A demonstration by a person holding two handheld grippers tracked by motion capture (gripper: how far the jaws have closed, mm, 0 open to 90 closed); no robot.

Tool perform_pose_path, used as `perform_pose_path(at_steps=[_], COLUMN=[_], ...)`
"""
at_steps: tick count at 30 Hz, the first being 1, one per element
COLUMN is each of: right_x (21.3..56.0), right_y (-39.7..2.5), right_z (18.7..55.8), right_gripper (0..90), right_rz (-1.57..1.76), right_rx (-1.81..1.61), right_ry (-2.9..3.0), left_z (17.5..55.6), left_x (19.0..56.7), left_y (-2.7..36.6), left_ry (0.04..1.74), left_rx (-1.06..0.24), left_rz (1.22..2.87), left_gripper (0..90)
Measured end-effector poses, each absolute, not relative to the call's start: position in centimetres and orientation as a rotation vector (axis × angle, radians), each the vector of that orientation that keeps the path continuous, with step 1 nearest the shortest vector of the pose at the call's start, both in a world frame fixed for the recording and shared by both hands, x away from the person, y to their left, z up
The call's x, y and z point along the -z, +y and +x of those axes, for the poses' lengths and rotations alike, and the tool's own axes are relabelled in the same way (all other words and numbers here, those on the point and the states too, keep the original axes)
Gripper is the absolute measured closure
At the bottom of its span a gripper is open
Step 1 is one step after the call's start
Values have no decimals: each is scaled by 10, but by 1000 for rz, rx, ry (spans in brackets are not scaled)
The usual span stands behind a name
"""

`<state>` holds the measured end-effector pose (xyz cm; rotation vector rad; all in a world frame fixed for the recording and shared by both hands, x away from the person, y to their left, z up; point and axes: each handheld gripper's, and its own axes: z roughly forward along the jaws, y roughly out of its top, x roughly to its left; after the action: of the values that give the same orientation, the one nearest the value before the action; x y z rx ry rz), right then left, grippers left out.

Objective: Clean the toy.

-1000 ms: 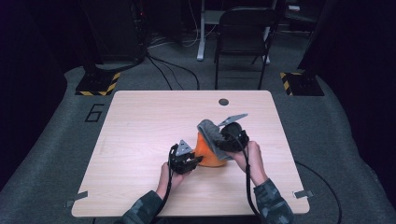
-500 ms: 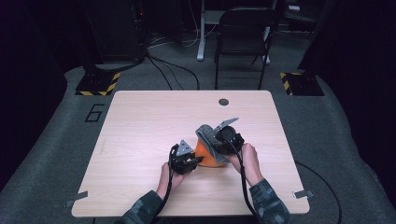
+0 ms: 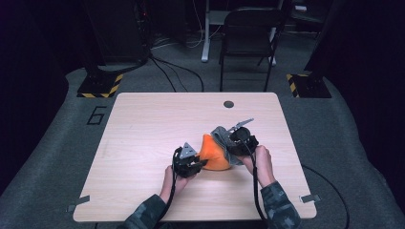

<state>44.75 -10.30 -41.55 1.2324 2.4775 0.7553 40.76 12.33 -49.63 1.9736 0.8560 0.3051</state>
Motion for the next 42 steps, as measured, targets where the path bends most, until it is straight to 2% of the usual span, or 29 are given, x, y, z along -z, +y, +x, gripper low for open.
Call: perform_pose_path(at_steps=[18,26,33,42], right_x=[446,486,466,401], right_y=[-127,-132,-137,-127], right_z=[466,479,476,450], right_gripper=[759,757,756,755], right_rz=[1394,1486,1454,1296], right_rx=[-679,-569,-567,-757], right_ry=[2440,2485,2445,2360], left_z=[408,409,409,409], left_x=[497,497,497,497], left_y=[123,125,126,125], left_ry=[856,856,860,864], left_rx=[-300,-300,-297,-297], left_rz=[1969,1970,1963,1962], left_gripper=[732,732,731,730])
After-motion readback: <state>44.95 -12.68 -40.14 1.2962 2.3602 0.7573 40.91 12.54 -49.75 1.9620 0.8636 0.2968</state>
